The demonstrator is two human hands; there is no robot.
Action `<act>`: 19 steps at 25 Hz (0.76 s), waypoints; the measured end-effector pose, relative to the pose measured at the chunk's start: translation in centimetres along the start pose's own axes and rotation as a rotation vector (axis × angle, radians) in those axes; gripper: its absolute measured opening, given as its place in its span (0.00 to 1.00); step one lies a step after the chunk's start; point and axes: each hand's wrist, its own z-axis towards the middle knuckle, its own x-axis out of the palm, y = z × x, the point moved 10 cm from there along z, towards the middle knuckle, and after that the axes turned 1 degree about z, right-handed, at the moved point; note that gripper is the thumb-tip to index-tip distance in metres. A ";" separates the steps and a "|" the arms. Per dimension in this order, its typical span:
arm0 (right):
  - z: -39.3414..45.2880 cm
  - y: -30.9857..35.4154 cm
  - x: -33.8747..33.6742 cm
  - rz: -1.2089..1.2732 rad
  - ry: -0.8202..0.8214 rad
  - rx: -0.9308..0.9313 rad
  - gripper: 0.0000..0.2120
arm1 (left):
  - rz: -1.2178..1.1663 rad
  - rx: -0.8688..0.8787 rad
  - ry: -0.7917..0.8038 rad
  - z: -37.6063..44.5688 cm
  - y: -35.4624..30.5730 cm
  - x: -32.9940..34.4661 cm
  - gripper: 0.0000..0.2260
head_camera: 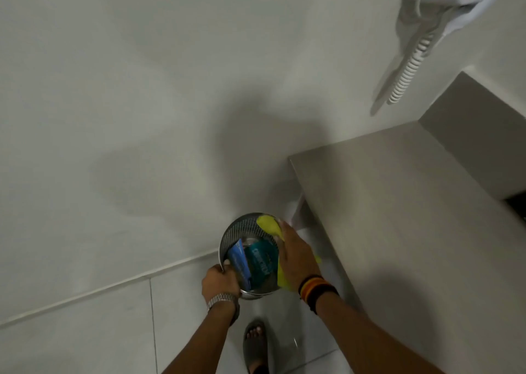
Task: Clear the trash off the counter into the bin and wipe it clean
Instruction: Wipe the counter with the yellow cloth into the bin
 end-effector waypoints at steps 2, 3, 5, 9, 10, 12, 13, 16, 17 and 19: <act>-4.6 -0.9 0.4 0.188 0.012 0.075 0.22 | 0.007 -0.005 -0.011 -1.5 1.9 -0.6 0.19; -6.6 -1.4 0.4 0.256 -0.014 0.112 0.20 | -0.008 -0.024 -0.010 -1.9 3.4 -0.4 0.20; -9.9 -2.6 -0.8 0.341 -0.072 0.209 0.14 | -0.012 -0.045 -0.042 -2.1 7.8 0.4 0.20; -14.5 -7.5 -1.0 0.467 -0.100 0.353 0.06 | -0.026 -0.118 -0.070 -6.2 14.8 1.5 0.20; -15.3 -9.1 -0.3 0.504 -0.086 0.396 0.07 | -0.043 -0.138 -0.085 -6.6 16.7 2.1 0.19; -17.5 -13.6 1.9 0.557 -0.062 0.536 0.13 | -0.073 -0.186 -0.097 -6.2 22.3 4.6 0.19; -18.8 -15.6 3.1 0.596 -0.048 0.606 0.16 | -0.081 -0.216 -0.095 -5.7 25.5 6.0 0.20; -22.6 -20.3 7.6 0.712 0.006 0.740 0.28 | -0.074 -0.290 -0.074 -5.3 32.9 9.9 0.20; -23.4 -21.7 9.2 0.724 0.019 0.760 0.31 | -0.070 -0.302 -0.060 -4.8 34.8 11.2 0.19; -24.3 -24.2 12.3 0.710 0.052 0.784 0.31 | -0.068 -0.334 -0.013 -2.8 39.1 14.7 0.19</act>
